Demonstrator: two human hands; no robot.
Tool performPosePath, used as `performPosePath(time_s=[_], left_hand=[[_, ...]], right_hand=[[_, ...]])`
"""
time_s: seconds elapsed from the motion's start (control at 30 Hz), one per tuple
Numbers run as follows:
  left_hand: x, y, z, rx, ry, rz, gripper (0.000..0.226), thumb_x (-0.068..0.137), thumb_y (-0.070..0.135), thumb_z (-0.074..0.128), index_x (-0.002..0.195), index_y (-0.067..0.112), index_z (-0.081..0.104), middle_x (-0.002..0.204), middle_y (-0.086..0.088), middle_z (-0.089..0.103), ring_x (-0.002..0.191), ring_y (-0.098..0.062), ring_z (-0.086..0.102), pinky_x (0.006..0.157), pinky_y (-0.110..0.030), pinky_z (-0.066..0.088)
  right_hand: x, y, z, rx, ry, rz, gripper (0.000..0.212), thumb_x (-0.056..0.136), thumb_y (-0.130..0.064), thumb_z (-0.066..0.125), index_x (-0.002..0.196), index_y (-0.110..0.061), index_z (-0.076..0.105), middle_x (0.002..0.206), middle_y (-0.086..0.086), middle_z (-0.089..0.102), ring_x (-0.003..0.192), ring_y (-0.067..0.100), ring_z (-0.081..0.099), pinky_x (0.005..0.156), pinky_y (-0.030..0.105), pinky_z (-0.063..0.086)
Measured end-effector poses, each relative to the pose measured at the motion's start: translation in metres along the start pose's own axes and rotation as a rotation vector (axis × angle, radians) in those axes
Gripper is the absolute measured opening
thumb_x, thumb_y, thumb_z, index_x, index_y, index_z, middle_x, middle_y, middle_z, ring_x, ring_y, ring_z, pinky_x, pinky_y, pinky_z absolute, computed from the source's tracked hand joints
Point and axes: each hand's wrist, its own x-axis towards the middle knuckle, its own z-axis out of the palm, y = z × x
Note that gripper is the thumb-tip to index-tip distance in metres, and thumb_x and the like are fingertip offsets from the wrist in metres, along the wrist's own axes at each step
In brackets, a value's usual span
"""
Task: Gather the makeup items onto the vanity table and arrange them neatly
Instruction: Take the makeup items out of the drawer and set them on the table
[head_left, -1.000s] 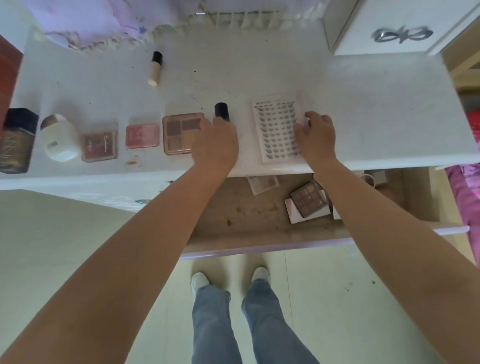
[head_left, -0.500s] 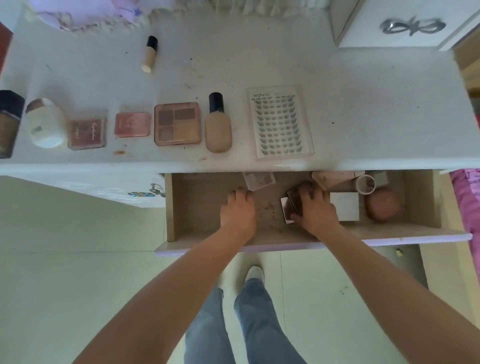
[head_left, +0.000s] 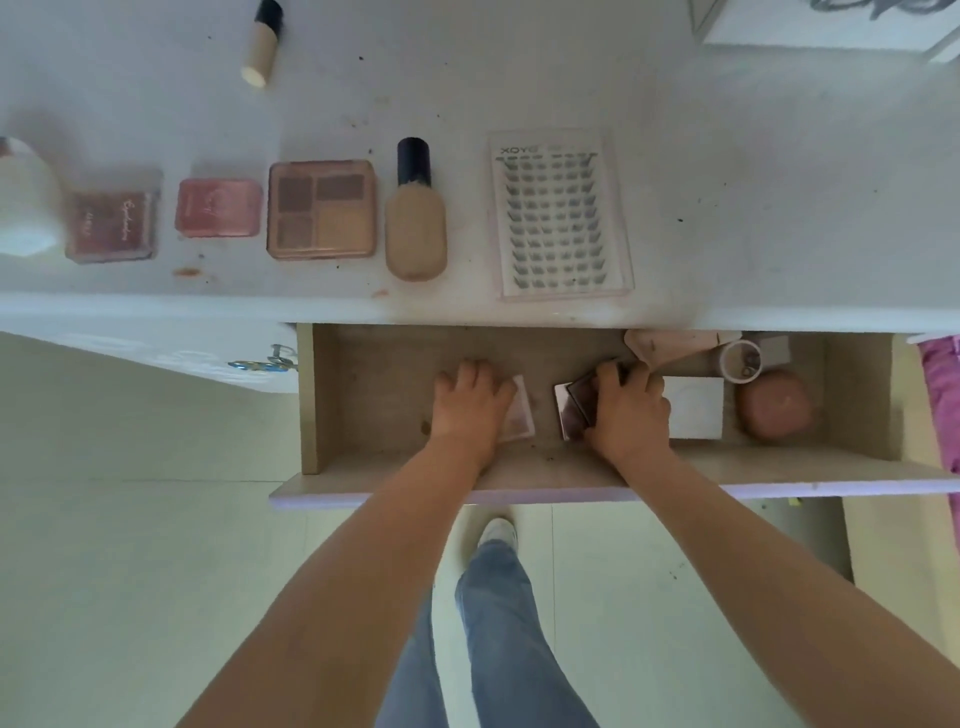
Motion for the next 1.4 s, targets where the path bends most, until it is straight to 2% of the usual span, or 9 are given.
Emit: performPosePath(time_s=[0.23,0.33,0.43,0.53,0.77,0.93,1.27,1.33,1.4], left_hand=[[0.004,0.012,-0.013,0.113,0.161,-0.026,0.047,0.079,0.027,0.06,0.12,0.004,0.05,0.117,-0.02,0.054,0.106,-0.029,0.052,0.086,-0.035,0.043],[-0.001,0.006,-0.012,-0.014,0.013,0.084,0.063,0.078,0.029,0.063,0.126,0.003,0.034,0.128,-0.019,0.041,0.116,-0.032,0.04,0.094,-0.04,0.035],[-0.019,-0.007,-0.02,-0.135,0.051,0.175,0.065,0.072,0.036,0.064,0.125,0.01,0.035,0.126,-0.012,0.042,0.114,-0.028,0.04,0.092,-0.035,0.037],[-0.04,-0.018,-0.039,-0.2,0.145,0.262,0.066,0.07,0.042,0.063,0.125,0.015,0.037,0.127,-0.005,0.044,0.113,-0.023,0.042,0.092,-0.032,0.038],[-0.035,0.001,-0.132,-0.228,0.561,0.292,0.056,0.064,0.026,0.071,0.112,0.004,0.052,0.116,-0.014,0.055,0.104,-0.031,0.051,0.088,-0.037,0.043],[0.009,0.033,-0.19,-0.394,0.373,0.301,0.035,0.067,0.022,0.068,0.093,0.012,0.046,0.095,-0.004,0.049,0.101,-0.027,0.05,0.078,-0.029,0.039],[0.072,0.083,-0.199,-0.138,0.204,0.065,0.065,0.078,0.012,0.06,0.136,0.009,0.031,0.145,-0.013,0.028,0.135,-0.028,0.024,0.112,-0.036,0.021],[0.057,0.094,-0.189,-0.251,0.373,0.011,0.062,0.077,0.008,0.059,0.134,0.008,0.036,0.147,-0.016,0.026,0.138,-0.032,0.019,0.113,-0.041,0.021],[0.035,0.115,-0.164,-0.323,0.738,0.104,0.041,0.067,-0.002,0.061,0.108,-0.002,0.058,0.116,-0.023,0.057,0.112,-0.041,0.05,0.091,-0.043,0.047]], right_hand=[[0.0,-0.002,-0.001,-0.043,-0.016,-0.019,0.048,0.083,-0.025,0.052,0.125,-0.009,0.035,0.123,0.021,0.039,0.109,0.036,0.042,0.086,0.041,0.039],[-0.005,0.009,-0.015,0.16,-0.087,-0.062,0.061,0.074,-0.029,0.066,0.125,-0.013,0.036,0.124,0.017,0.041,0.112,0.034,0.042,0.093,0.038,0.037],[-0.023,0.035,-0.049,0.451,-0.251,-0.228,0.074,0.061,-0.012,0.074,0.125,-0.019,0.039,0.111,0.001,0.048,0.097,0.011,0.047,0.073,0.005,0.038],[-0.039,0.059,-0.088,0.532,-0.212,-0.265,0.068,0.057,-0.004,0.072,0.117,-0.025,0.046,0.093,-0.02,0.046,0.084,-0.012,0.047,0.066,-0.002,0.036],[-0.011,0.097,-0.157,0.206,0.1,-0.234,0.085,0.061,-0.005,0.075,0.134,-0.022,0.035,0.144,-0.002,0.035,0.126,0.029,0.035,0.102,0.038,0.033],[0.019,0.109,-0.168,0.182,0.107,-0.098,0.084,0.065,0.0,0.063,0.136,-0.028,0.028,0.138,-0.006,0.04,0.125,0.027,0.034,0.093,0.037,0.037],[0.067,0.15,-0.159,0.197,0.067,-0.394,0.068,0.079,0.011,0.045,0.138,-0.022,0.035,0.153,0.001,0.017,0.141,0.027,0.005,0.114,0.033,0.01],[0.057,0.153,-0.155,0.216,0.221,-0.441,0.055,0.08,0.006,0.049,0.131,-0.012,0.045,0.147,0.011,0.031,0.138,0.033,0.019,0.111,0.042,0.023],[0.034,0.154,-0.137,0.283,0.553,-0.487,0.03,0.073,0.006,0.058,0.102,0.003,0.063,0.112,0.025,0.059,0.108,0.042,0.052,0.089,0.043,0.045]])
